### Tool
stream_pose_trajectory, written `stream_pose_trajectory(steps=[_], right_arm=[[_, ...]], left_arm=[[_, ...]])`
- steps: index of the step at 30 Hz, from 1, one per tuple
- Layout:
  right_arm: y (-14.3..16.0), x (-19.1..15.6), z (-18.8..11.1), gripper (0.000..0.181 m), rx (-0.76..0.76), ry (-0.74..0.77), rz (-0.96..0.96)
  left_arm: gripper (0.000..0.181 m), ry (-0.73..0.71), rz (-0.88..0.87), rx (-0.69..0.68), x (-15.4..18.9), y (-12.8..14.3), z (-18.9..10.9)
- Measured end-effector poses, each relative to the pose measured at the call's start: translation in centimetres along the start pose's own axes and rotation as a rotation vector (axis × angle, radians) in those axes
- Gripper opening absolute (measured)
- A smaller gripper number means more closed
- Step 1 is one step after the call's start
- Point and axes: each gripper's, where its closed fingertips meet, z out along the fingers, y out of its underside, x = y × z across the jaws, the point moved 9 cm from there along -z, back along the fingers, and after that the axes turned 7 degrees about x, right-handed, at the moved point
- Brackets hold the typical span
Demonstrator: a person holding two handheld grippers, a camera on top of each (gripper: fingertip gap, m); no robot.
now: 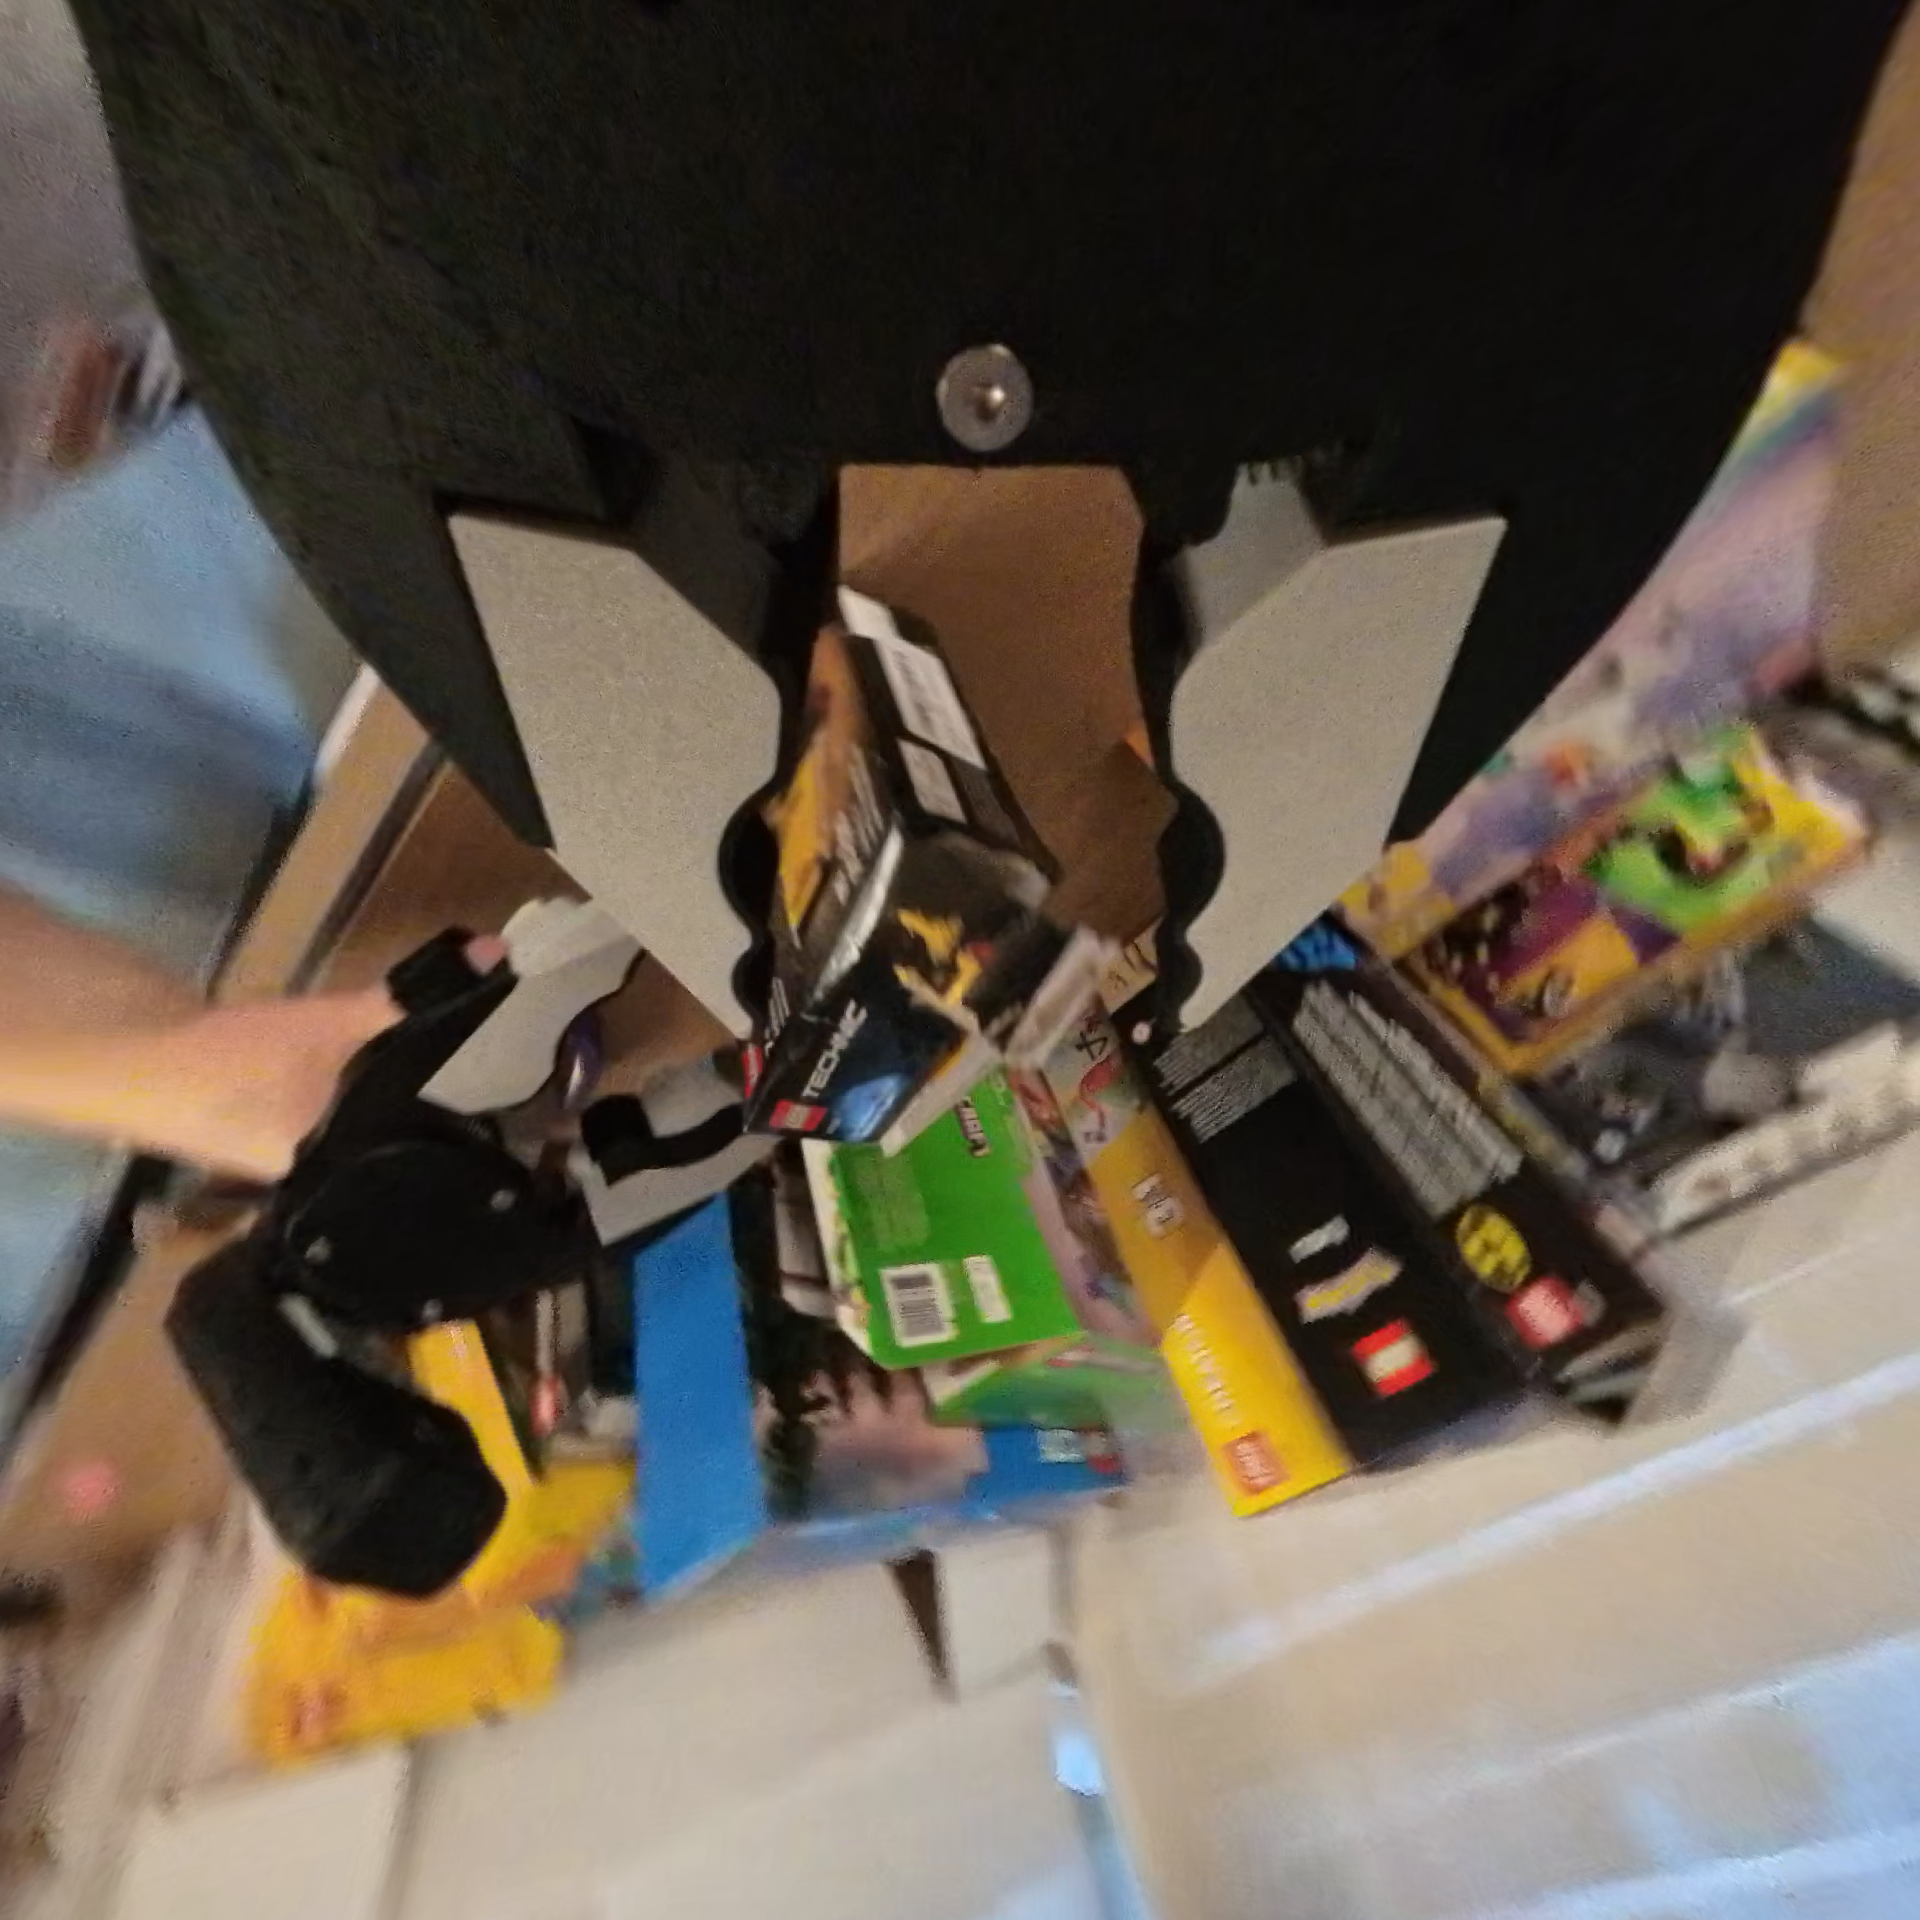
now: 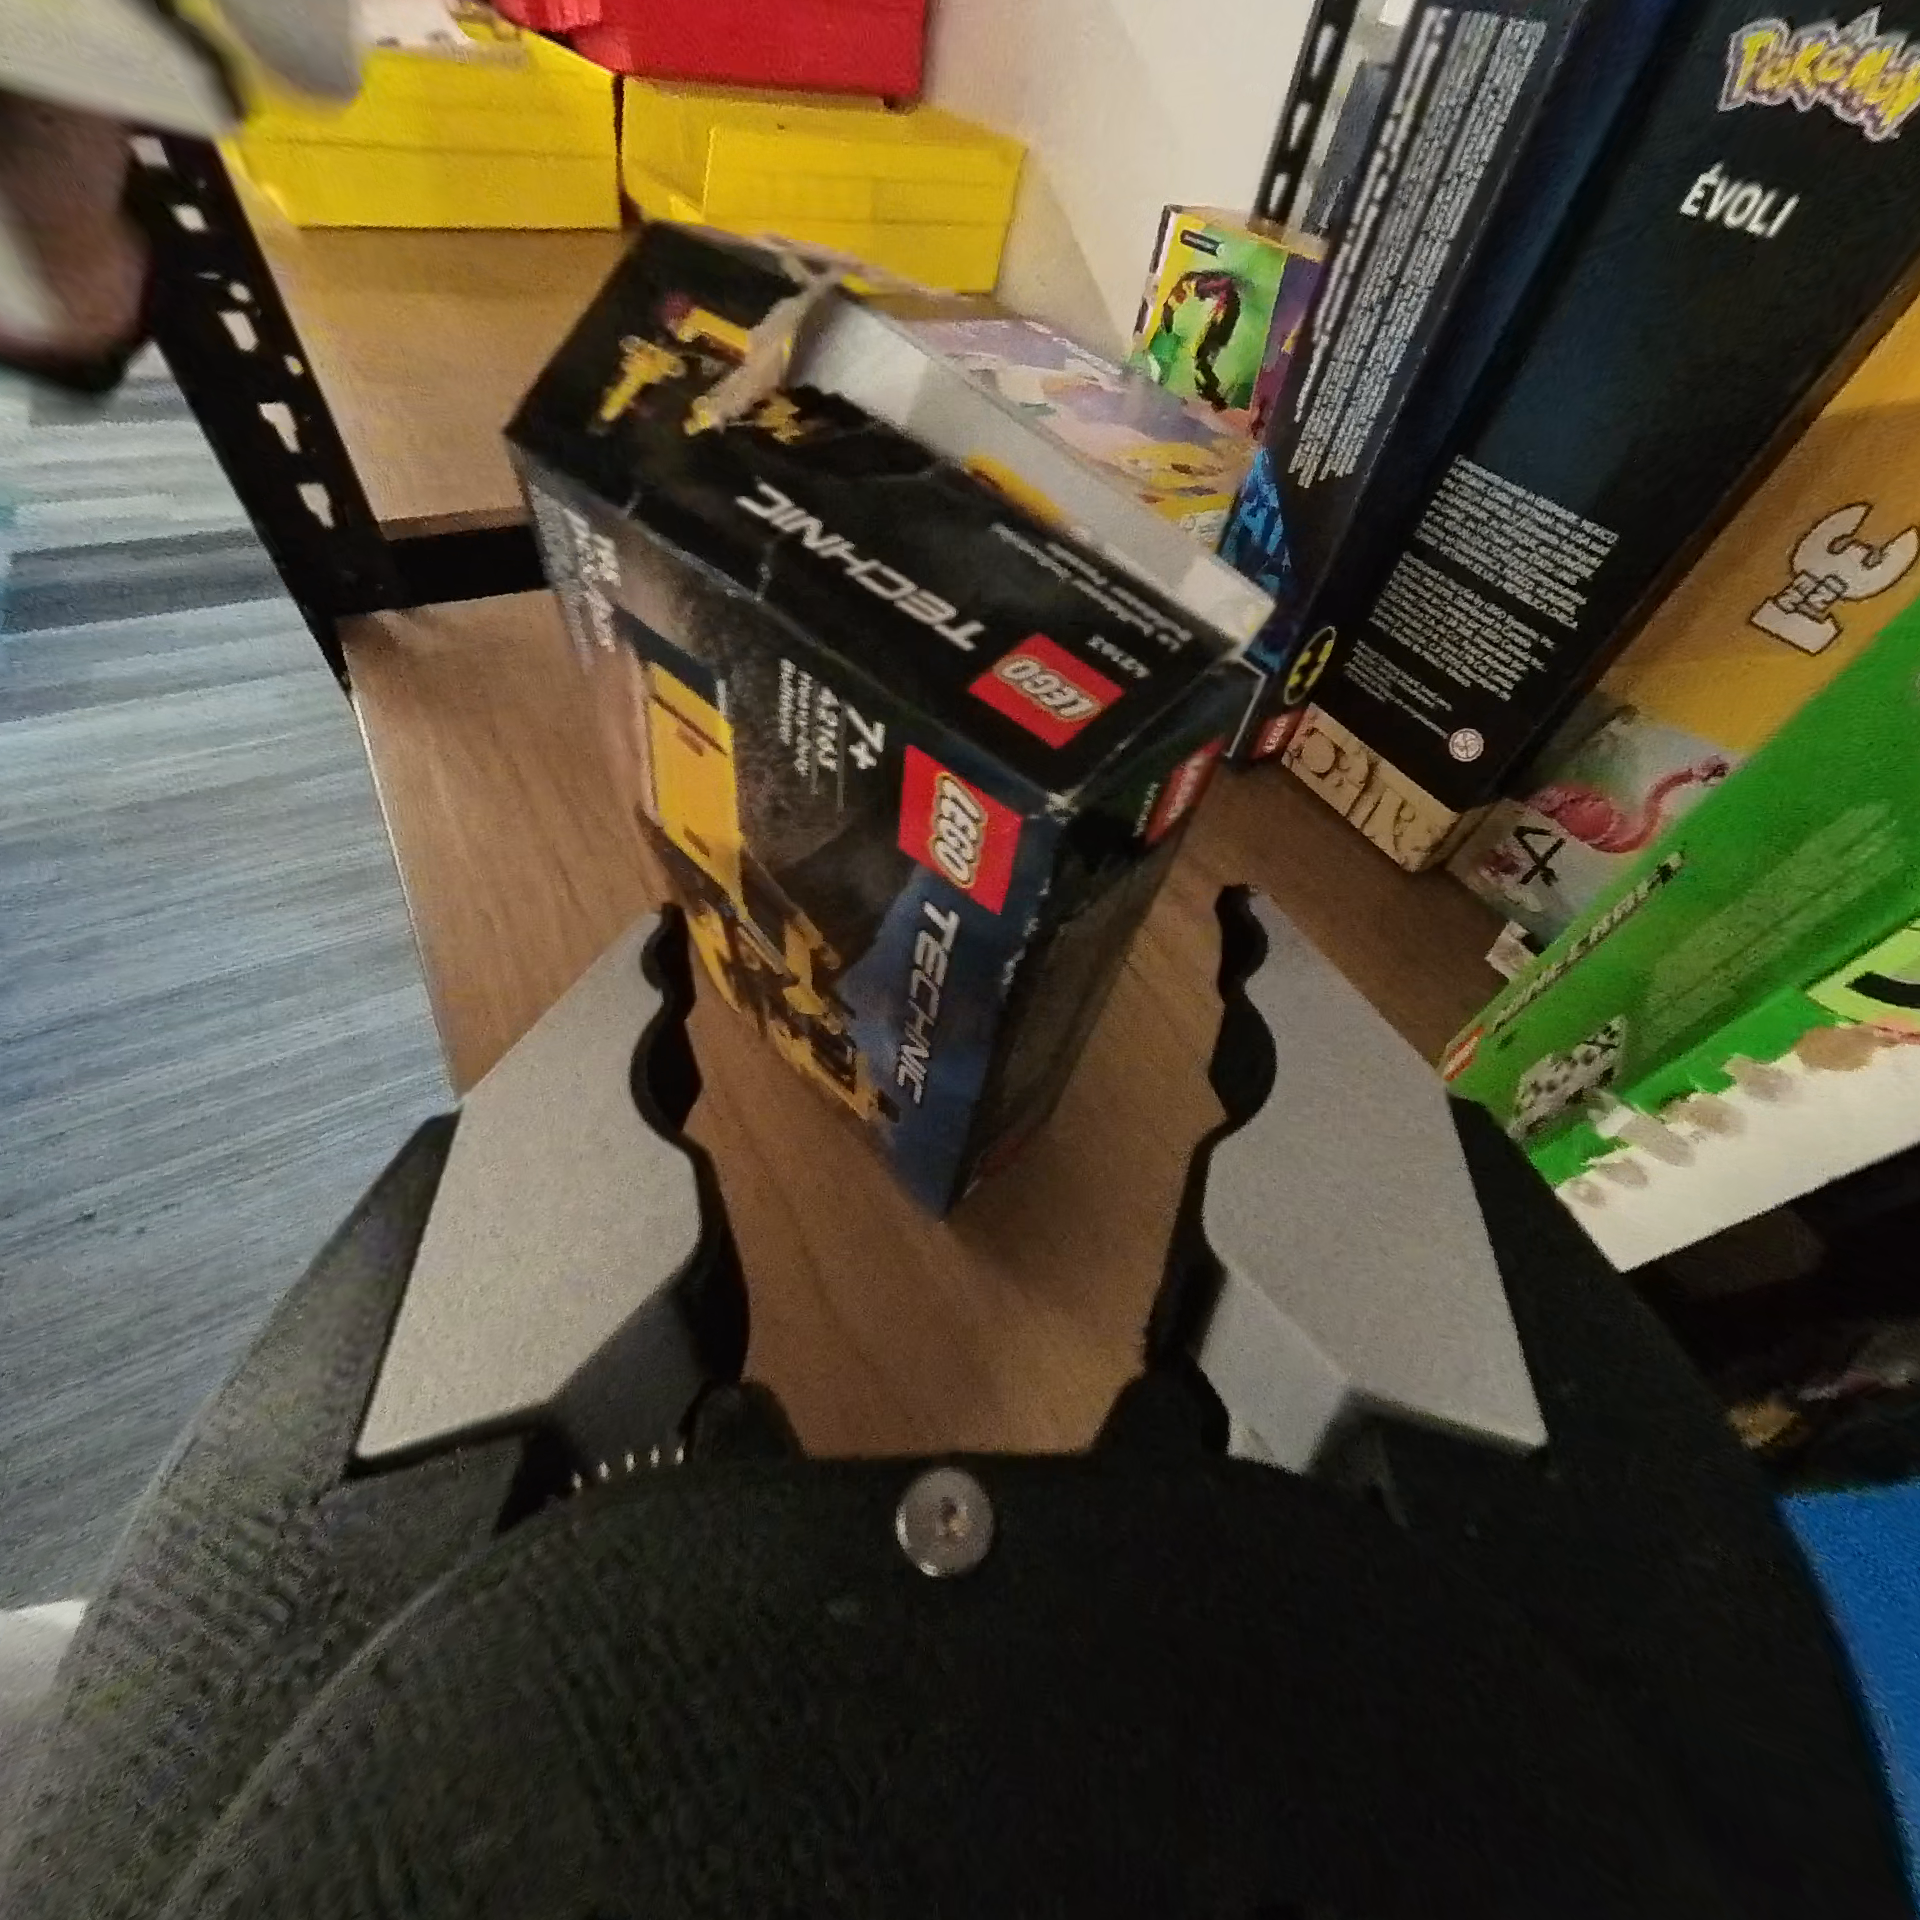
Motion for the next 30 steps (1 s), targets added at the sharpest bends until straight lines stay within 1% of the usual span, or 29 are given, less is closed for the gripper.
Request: stream_pose_trajectory(steps=[2, 3, 4, 5, 6, 9, 11, 12, 14, 16, 18, 20, 21, 23, 25, 28, 29, 30], right_arm=[[0.4, 0.5, 0.5, 0.104, -0.019, -0.038, 0.053], [0.6, 0.6, 0.8, 0.104, -0.019, -0.07, 0.082], [0.7, 0.6, 1.0, 0.104, -0.025, -0.102, 0.112], [0.9, 0.4, 1.2, 0.103, -0.033, -0.148, 0.134], [1.1, 0.1, 1.2, 0.106, -0.042, -0.18, 0.149], [1.5, -1.0, 0.0, 0.106, -0.057, -0.152, 0.137], [1.3, -2.4, -1.3, 0.104, -0.063, -0.165, 0.131], [1.2, -3.3, -1.9, 0.103, -0.068, -0.199, 0.124], [0.8, -5.2, -3.0, 0.1, -0.071, -0.306, 0.102], [0.5, -6.2, -4.0, 0.09, -0.054, -0.38, 0.042], [0.3, -5.8, -4.5, 0.087, -0.012, -0.352, -0.02], [0.4, -4.8, -4.7, 0.087, 0.016, -0.296, -0.042], [0.5, -4.3, -4.7, 0.087, 0.017, -0.278, -0.032], [0.4, -3.3, -4.6, 0.087, 0.024, -0.264, -0.015], [-0.2, -2.2, -4.3, 0.087, 0.027, -0.226, -0.036], [-1.7, -0.3, -3.8, 0.085, 0.053, -0.148, -0.15], [-2.3, 0.2, -3.7, 0.08, 0.063, -0.137, -0.184], [-2.8, 0.5, -3.7, 0.073, 0.08, -0.144, -0.225]], left_arm=[[0.057, -0.119, -0.171, 0.132, 1.9, 2.5, -2.0], [0.047, -0.144, -0.249, 0.196, 3.0, 3.8, -2.7], [0.042, -0.159, -0.316, 0.24, 3.8, 5.0, -3.1], [0.038, -0.168, -0.363, 0.252, 4.4, 6.1, -3.1], [0.035, -0.174, -0.384, 0.23, 4.7, 7.2, -2.9], [0.033, -0.177, -0.384, 0.11, 4.5, 9.6, -1.4], [0.03, -0.207, -0.393, 0.091, 3.7, 10.4, -0.4], [0.029, -0.235, -0.389, 0.088, 3.2, 10.6, 0.0], [0.035, -0.306, -0.38, 0.086, 2.3, 11.1, 0.8], [0.045, -0.362, -0.391, 0.109, 1.5, 11.3, 0.8], [0.051, -0.371, -0.453, 0.181, 1.1, 11.3, -0.4], [0.06, -0.319, -0.54, 0.281, 1.4, 11.2, -1.9], [0.065, -0.303, -0.553, 0.311, 1.7, 11.1, -2.5], [0.078, -0.275, -0.495, 0.334, 2.7, 10.8, -3.1], [0.093, -0.257, -0.42, 0.337, 3.5, 10.7, -2.7], [0.105, -0.221, -0.354, 0.266, 3.3, 11.3, -0.8], [0.104, -0.205, -0.346, 0.239, 2.9, 11.5, -0.1], [0.096, -0.172, -0.353, 0.202, 2.7, 11.7, 0.6]])
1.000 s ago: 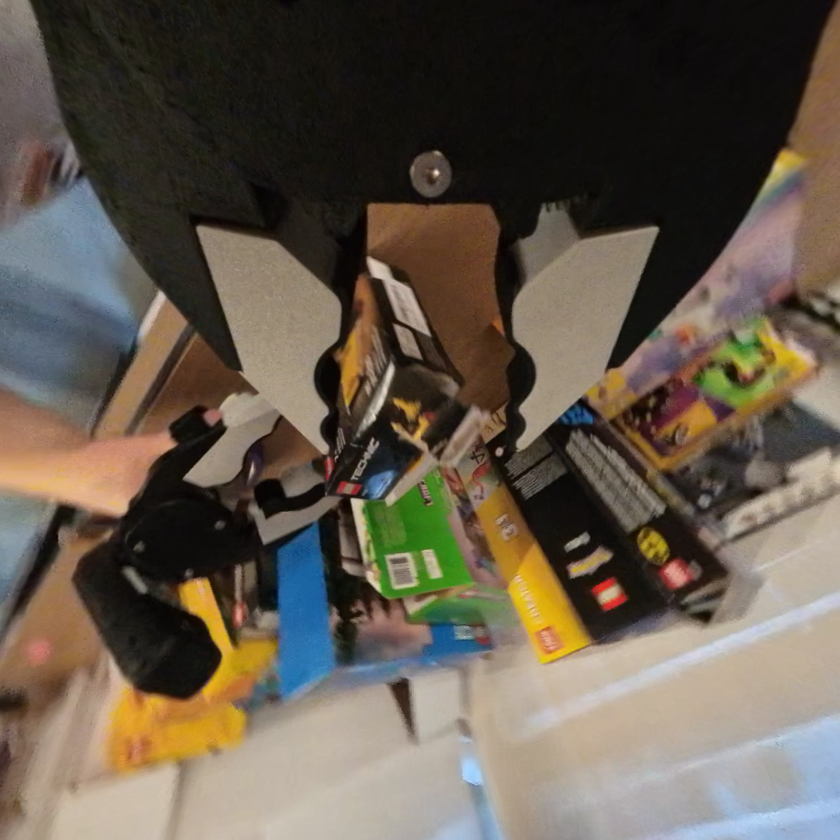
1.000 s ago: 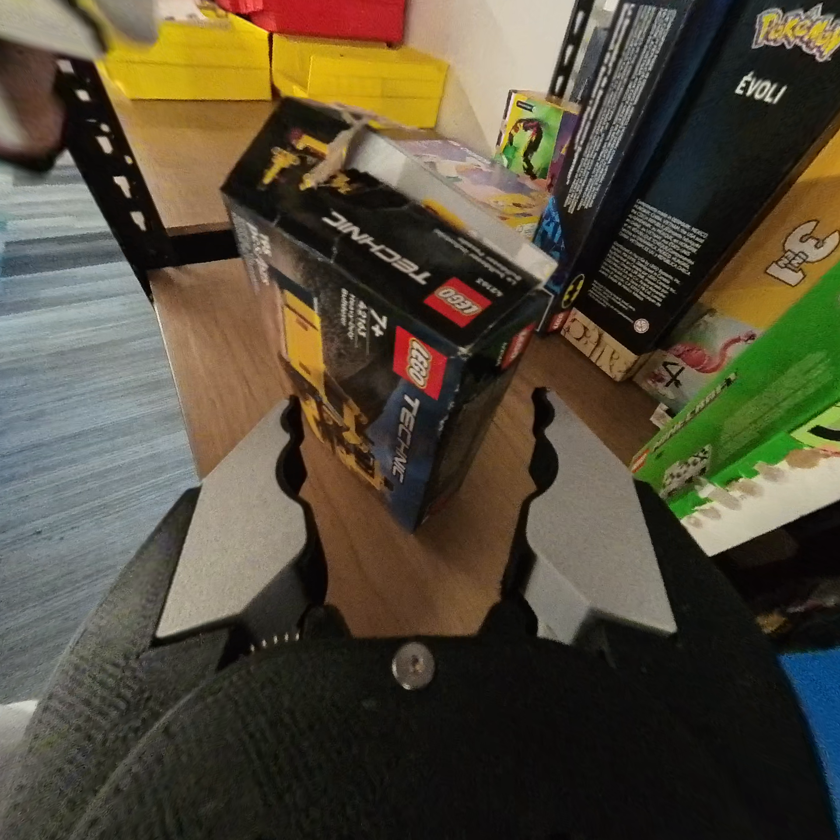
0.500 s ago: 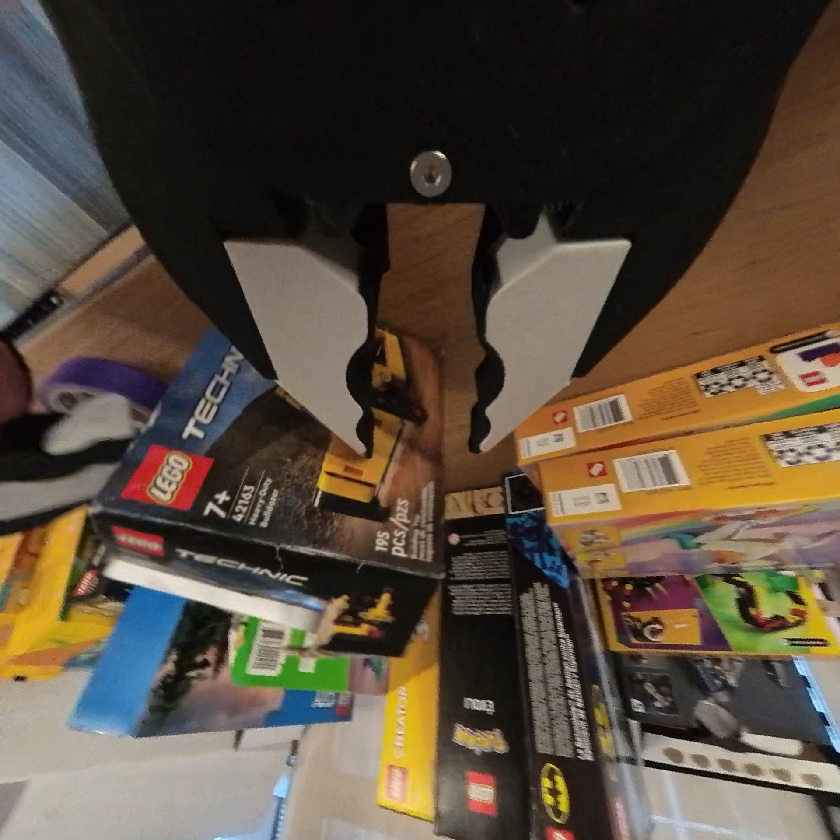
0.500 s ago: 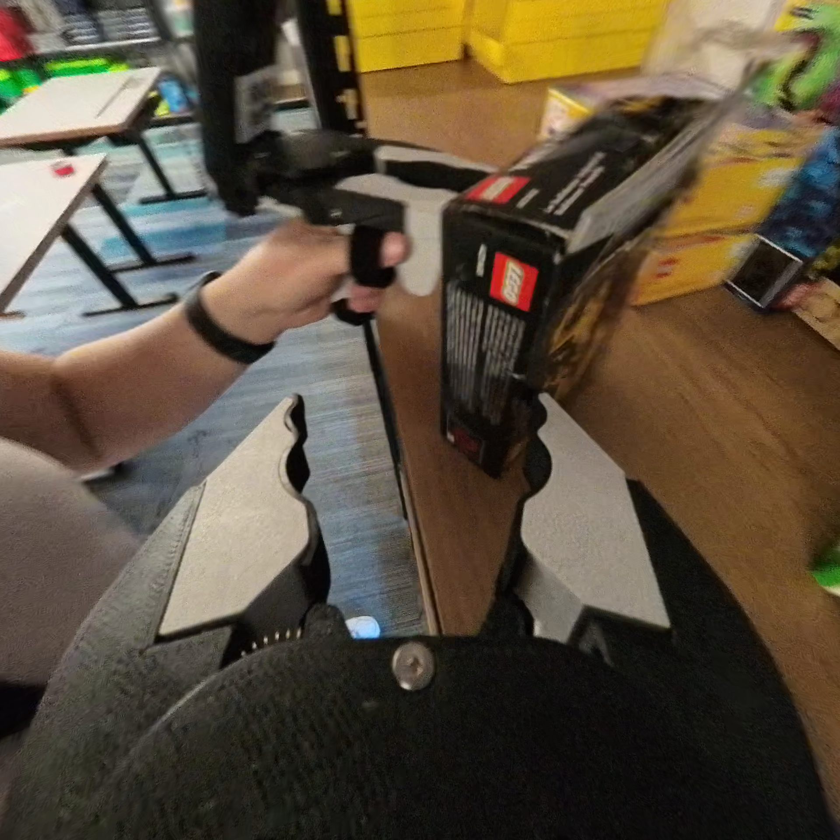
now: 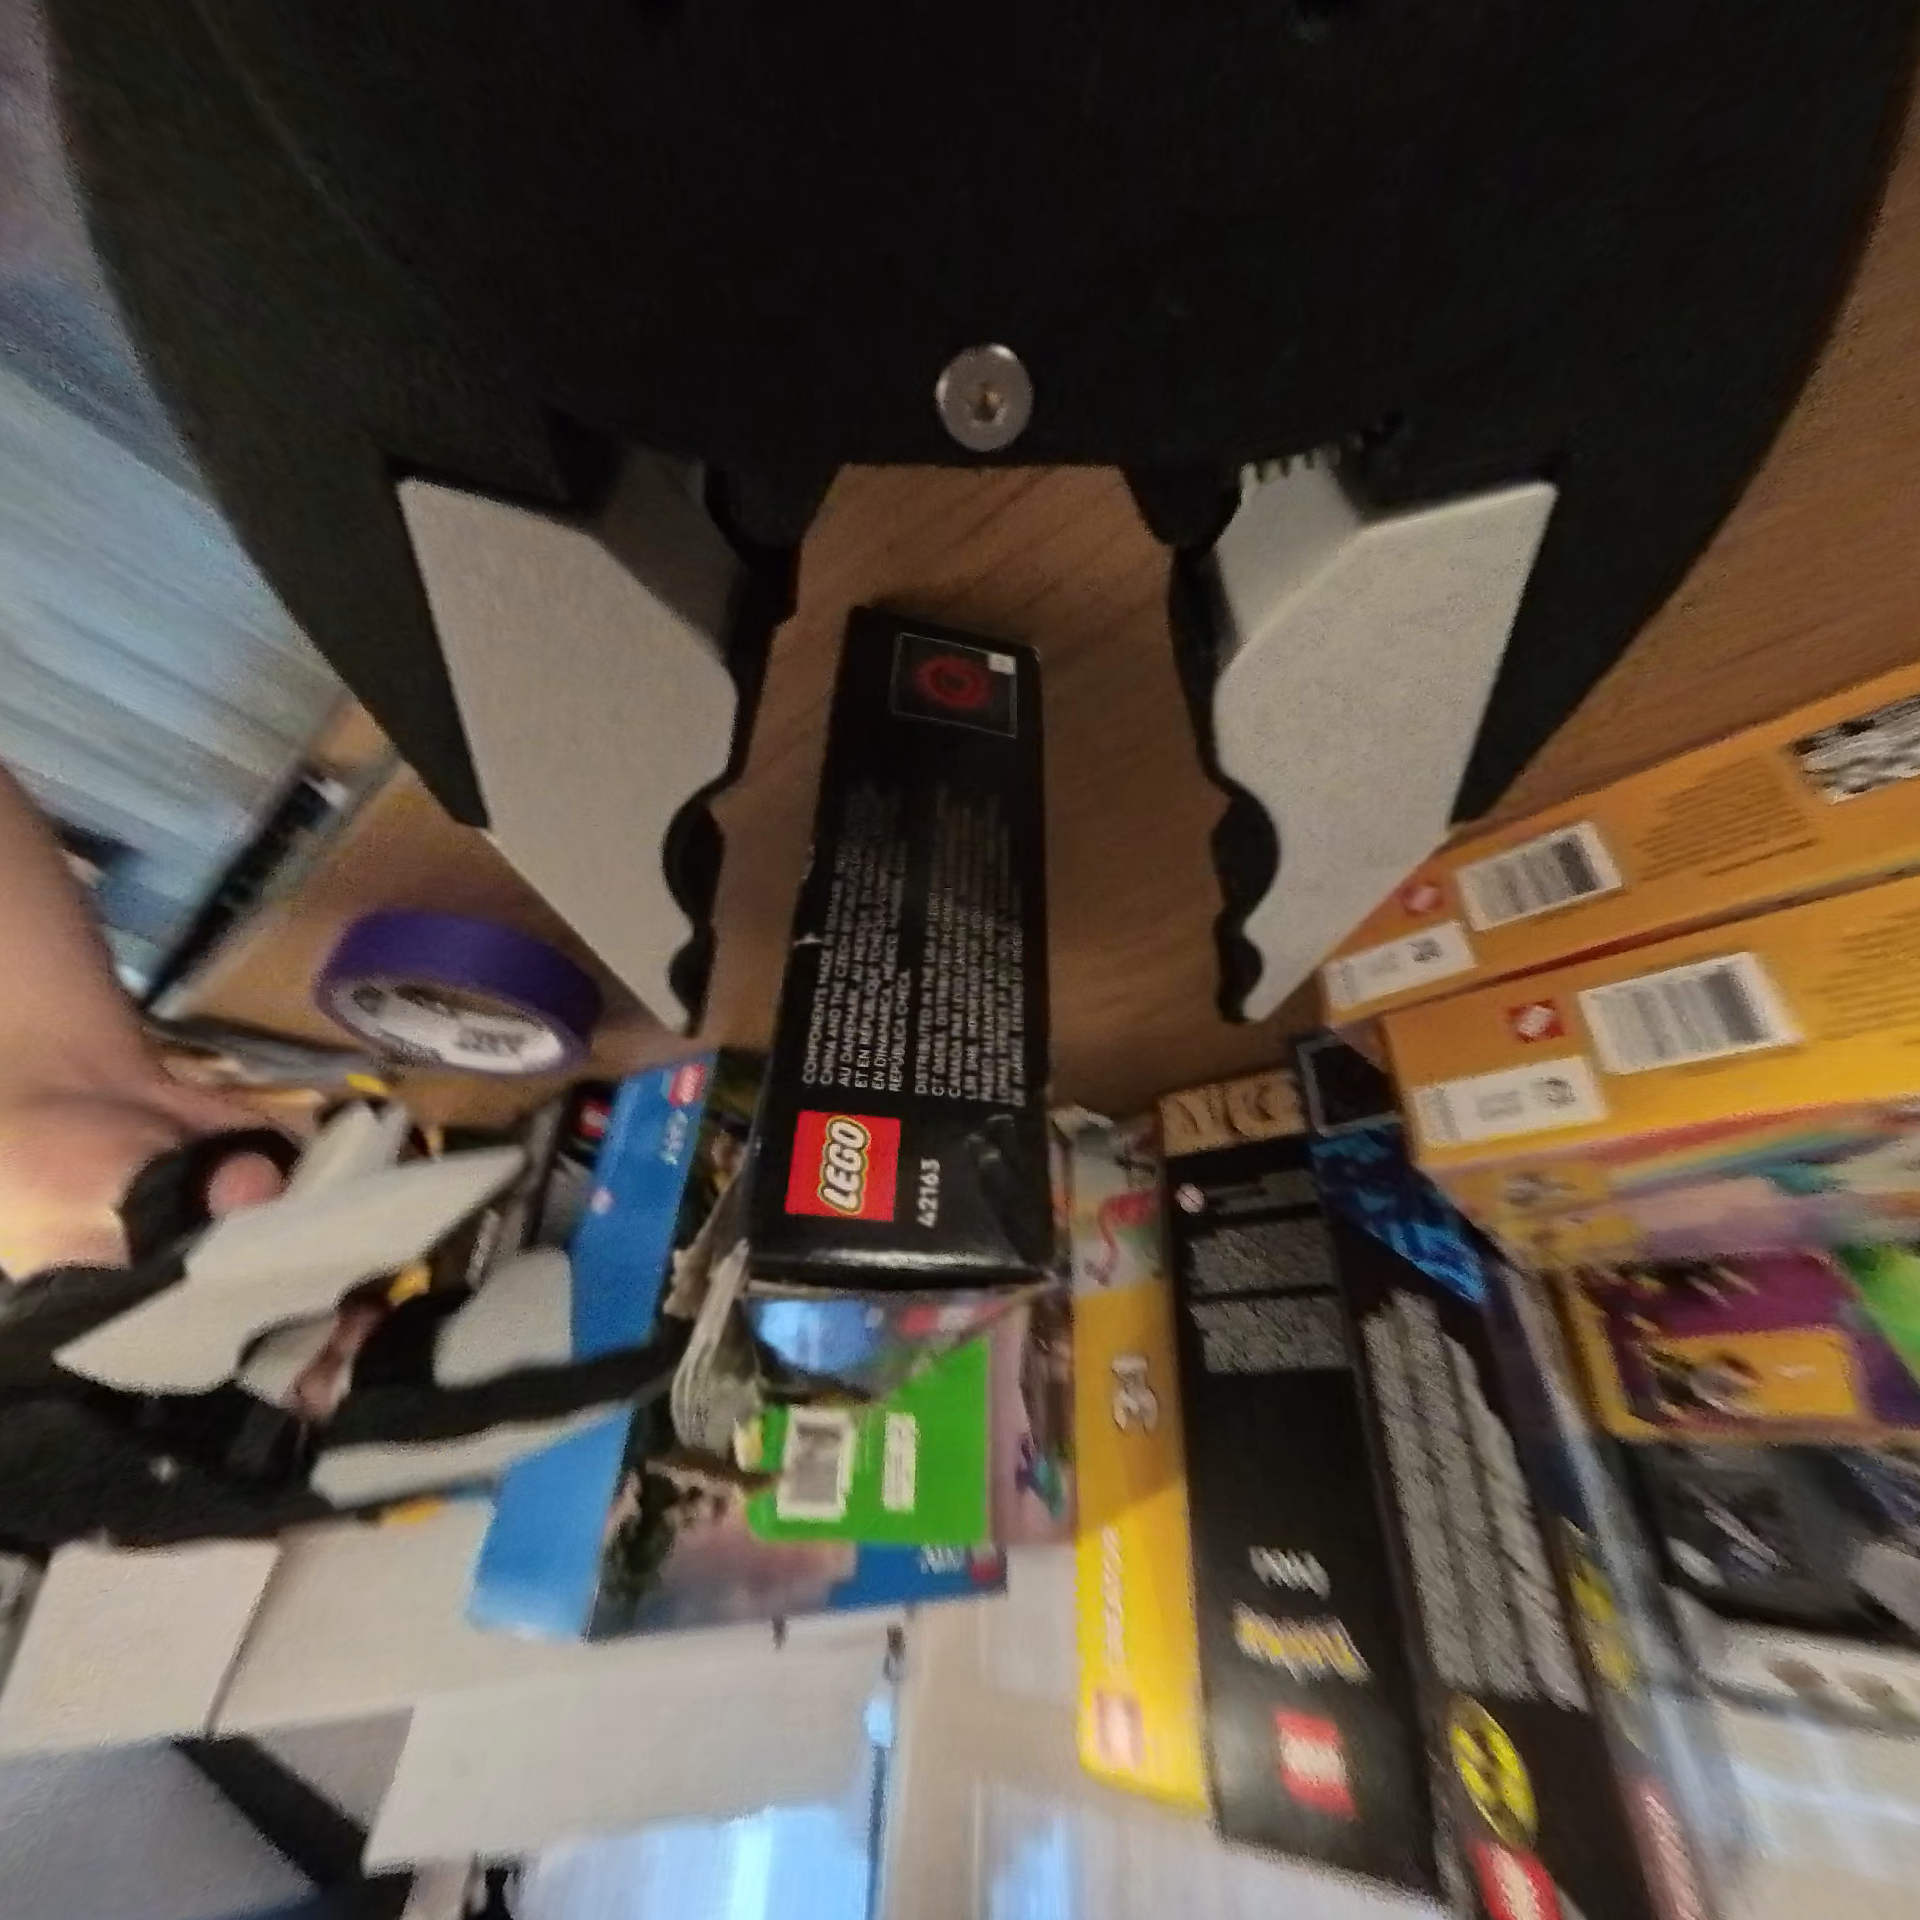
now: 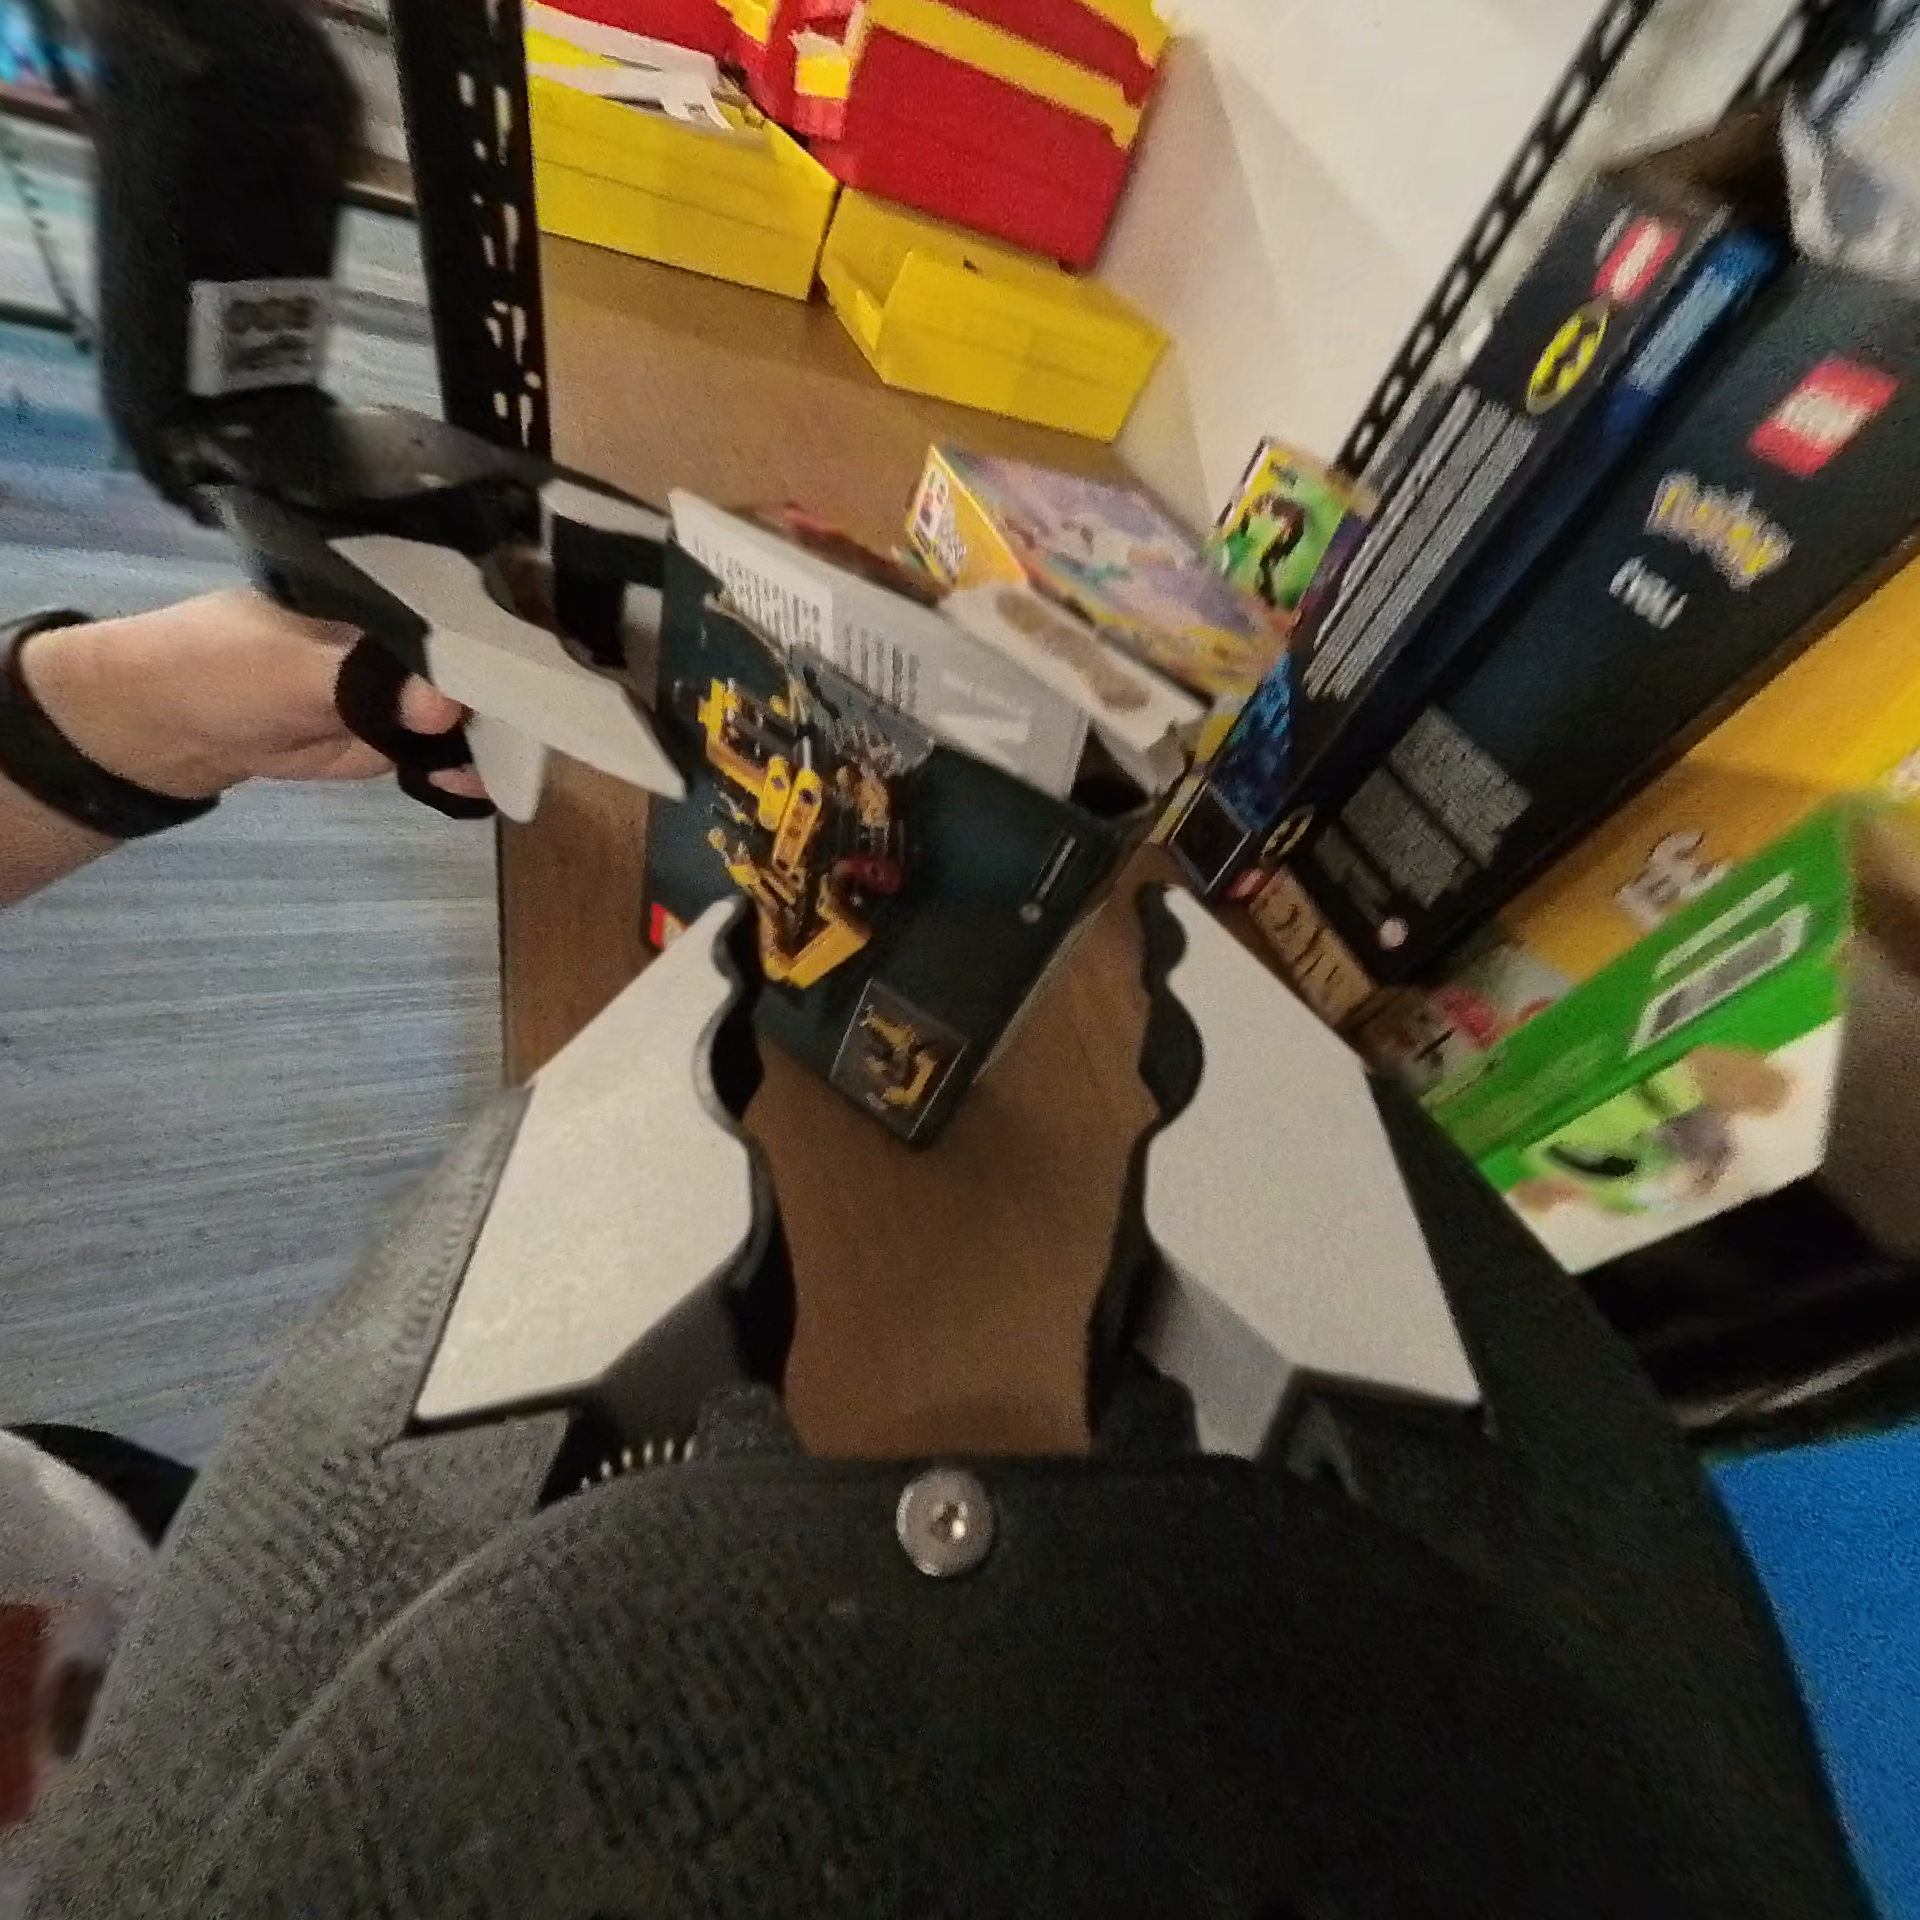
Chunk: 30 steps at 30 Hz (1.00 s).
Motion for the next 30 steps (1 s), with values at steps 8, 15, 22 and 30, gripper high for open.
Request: stream_pose_trajectory(steps=[8, 15, 22, 30], right_arm=[[-4.4, -0.6, 0.2, 0.025, 0.12, -0.249, -0.341], [-7.2, 0.1, 3.4, 0.026, -0.249, -0.376, -0.595], [-8.0, -1.1, 4.9, 0.004, -0.576, -0.545, -0.747], [-8.4, -0.4, 5.8, 0.002, -0.772, -0.618, -0.541]], left_arm=[[0.049, 0.202, -0.011, -0.163, 0.1, 0.0, 1.9], [0.05, 0.298, -0.045, -0.183, 0.2, 0.1, 2.4], [0.051, 0.311, -0.029, -0.18, 0.4, 0.1, 2.3], [0.049, 0.292, 0.052, -0.252, 1.1, 0.6, 2.9]])
